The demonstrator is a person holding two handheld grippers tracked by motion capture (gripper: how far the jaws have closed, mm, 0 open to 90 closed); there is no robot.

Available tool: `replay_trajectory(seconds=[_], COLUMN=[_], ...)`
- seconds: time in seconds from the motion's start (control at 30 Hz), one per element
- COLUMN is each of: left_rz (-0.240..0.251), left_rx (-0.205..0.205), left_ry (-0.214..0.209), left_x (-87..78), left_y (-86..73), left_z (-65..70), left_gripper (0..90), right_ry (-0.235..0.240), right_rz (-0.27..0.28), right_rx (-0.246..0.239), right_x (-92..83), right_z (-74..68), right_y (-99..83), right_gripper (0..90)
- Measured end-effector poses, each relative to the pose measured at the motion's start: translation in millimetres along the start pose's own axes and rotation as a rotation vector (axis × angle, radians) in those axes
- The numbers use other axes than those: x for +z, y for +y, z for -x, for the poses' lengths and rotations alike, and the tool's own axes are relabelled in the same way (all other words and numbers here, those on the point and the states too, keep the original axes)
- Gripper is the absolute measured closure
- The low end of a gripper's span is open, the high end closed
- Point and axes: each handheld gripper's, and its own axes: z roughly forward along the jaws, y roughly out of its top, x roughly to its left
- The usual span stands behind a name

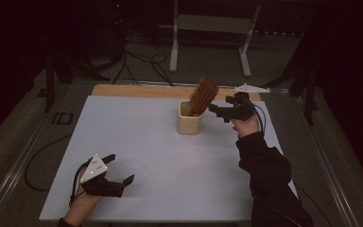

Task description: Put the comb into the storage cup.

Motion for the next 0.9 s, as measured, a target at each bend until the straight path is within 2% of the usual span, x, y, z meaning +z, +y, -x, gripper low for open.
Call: replay_trajectory(seconds=[0.43, 0.63, 0.9], left_rz=[0.001, 0.003, 0.001], left_rx=[0.004, 0.004, 0.009], left_ry=[0.000, -0.002, -0.005], left_x=[0.1, 0.2, 0.7], left_y=[0.2, 0.5, 0.4], left_z=[0.2, 0.6, 1.1], left_gripper=[0.0, 0.0, 0.0], right_ry=[0.031, 0.068, 0.091], right_rz=[-0.020, -0.033, -0.048], right_rx=[-0.048, -0.060, -0.079], right_x=[-20.6, -29.6, -41.8], right_z=[-10.5, -15.0, -20.8], right_y=[-36.5, -61.1, -86.7], right_gripper=[9.6, 9.6, 9.5])
